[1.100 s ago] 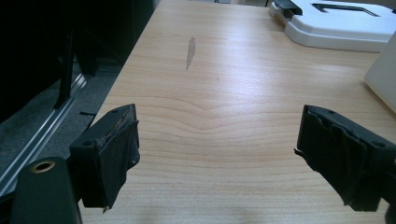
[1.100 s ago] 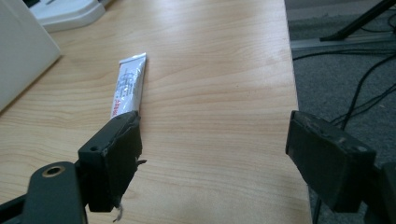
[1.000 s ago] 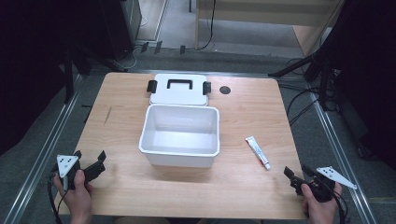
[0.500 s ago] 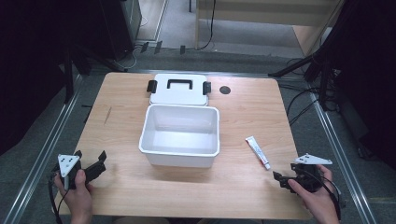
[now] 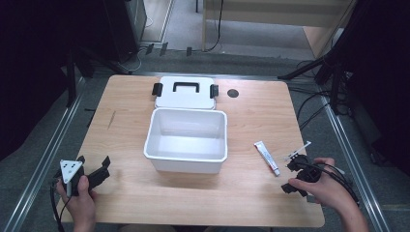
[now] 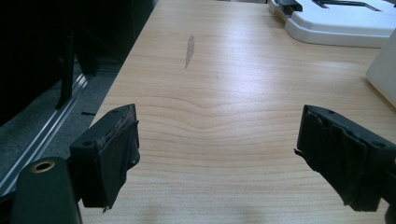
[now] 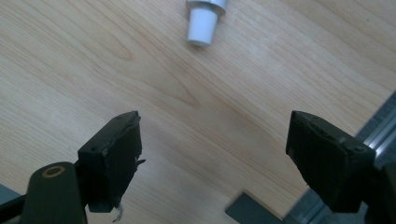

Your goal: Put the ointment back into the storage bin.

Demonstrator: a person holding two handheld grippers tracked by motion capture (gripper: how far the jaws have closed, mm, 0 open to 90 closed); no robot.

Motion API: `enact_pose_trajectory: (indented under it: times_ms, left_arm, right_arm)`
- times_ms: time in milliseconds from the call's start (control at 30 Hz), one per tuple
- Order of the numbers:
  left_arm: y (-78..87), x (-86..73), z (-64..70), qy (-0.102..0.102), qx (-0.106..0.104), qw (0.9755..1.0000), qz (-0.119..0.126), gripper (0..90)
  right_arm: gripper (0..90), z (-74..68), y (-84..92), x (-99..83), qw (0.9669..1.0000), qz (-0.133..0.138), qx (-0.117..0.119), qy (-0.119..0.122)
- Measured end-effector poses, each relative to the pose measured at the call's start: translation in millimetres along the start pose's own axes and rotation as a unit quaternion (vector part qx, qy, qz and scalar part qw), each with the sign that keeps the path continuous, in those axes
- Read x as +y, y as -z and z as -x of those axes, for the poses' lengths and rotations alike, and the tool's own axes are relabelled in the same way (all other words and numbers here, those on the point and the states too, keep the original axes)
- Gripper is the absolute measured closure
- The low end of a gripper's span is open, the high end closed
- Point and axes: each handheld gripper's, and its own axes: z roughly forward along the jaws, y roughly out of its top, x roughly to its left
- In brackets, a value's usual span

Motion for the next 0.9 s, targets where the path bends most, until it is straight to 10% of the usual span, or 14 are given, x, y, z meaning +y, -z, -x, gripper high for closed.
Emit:
enact_pose_trajectory:
  times_ms: [500, 900]
  left_arm:
    - [-0.5, 0.3, -1.0, 0.003, -0.002, 1.0, -0.003, 13.6]
    - [-0.7, 0.5, -1.9, 0.003, -0.004, 1.0, -0.006, 13.6]
  right_arm:
    - [18.7, -4.7, -4.6, 34.4, 0.999, -0.021, -0.031, 0.023]
    - [37.6, -5.3, -2.8, 59.6, 0.9995, -0.004, 0.016, 0.027]
